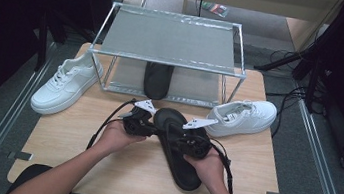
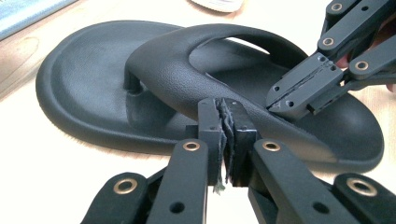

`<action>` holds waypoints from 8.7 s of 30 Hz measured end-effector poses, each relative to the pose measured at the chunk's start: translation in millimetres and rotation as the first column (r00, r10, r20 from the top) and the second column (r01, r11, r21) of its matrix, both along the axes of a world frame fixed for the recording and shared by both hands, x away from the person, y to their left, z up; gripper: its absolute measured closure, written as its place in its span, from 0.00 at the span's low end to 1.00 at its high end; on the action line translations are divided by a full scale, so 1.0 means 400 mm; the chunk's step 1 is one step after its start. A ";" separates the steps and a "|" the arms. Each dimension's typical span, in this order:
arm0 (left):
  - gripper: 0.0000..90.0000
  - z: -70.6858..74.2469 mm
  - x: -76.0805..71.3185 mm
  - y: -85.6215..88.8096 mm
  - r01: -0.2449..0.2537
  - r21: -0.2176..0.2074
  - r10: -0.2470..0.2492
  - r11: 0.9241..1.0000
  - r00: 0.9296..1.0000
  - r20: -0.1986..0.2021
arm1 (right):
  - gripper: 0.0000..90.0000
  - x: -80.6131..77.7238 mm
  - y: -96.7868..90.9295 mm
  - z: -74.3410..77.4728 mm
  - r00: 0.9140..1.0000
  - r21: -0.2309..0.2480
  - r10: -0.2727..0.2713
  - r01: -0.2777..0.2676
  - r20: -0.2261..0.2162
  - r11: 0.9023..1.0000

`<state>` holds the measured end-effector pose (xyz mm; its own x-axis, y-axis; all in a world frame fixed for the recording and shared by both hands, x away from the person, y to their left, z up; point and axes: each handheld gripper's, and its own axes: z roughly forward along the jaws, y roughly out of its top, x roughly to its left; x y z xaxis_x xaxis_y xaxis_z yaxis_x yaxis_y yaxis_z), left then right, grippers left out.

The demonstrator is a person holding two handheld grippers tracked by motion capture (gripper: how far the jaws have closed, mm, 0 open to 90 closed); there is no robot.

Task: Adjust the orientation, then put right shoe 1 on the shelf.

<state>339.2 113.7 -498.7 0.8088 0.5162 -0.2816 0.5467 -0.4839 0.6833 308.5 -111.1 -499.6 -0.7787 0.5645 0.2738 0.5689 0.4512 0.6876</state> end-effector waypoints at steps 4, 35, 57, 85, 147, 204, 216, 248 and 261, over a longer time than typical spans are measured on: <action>0.97 -0.001 0.009 0.001 -0.004 -0.006 0.004 1.000 1.000 -0.006 | 1.00 -0.002 0.005 -0.004 1.000 0.010 -0.019 0.019 0.012 1.000; 0.85 0.054 0.027 0.023 -0.016 -0.053 0.015 0.998 1.000 -0.016 | 0.89 -0.017 -0.035 0.028 0.994 0.077 -0.093 0.088 0.061 0.993; 0.50 0.116 0.017 0.080 -0.002 -0.073 0.001 0.997 1.000 -0.024 | 0.64 -0.064 -0.124 0.013 0.964 0.066 -0.251 0.246 0.088 0.967; 0.57 0.129 0.032 0.079 -0.007 -0.060 0.008 0.998 1.000 0.025 | 0.80 -0.020 -0.076 -0.034 0.937 0.011 -0.349 0.348 0.037 0.937; 1.00 0.370 0.385 0.162 -0.099 0.069 0.087 0.993 0.984 0.158 | 0.80 0.278 0.011 0.008 0.779 0.024 -0.627 0.627 0.016 0.779; 1.00 0.355 0.379 0.167 -0.117 0.038 0.108 0.992 0.978 0.176 | 1.00 -0.039 -0.007 -0.065 0.966 -0.026 -0.256 0.257 0.037 0.966; 1.00 0.353 0.380 0.169 -0.118 0.033 0.111 0.992 0.979 0.170 | 1.00 -0.022 -0.007 -0.085 0.965 -0.029 -0.257 0.259 0.050 0.965; 1.00 0.347 0.384 0.177 -0.115 0.001 0.113 0.993 0.982 0.149 | 1.00 0.091 0.019 -0.085 0.943 -0.023 -0.324 0.327 0.081 0.945; 1.00 0.347 0.385 0.177 -0.117 -0.004 0.116 0.993 0.983 0.143 | 1.00 0.166 0.025 -0.038 0.922 -0.020 -0.370 0.374 0.111 0.927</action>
<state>493.4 184.6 -360.0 0.7748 0.6102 -0.1652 0.4968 -0.4262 0.7560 374.8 -101.1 -514.9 -0.5334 0.8278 0.1740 0.6276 0.2493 0.7375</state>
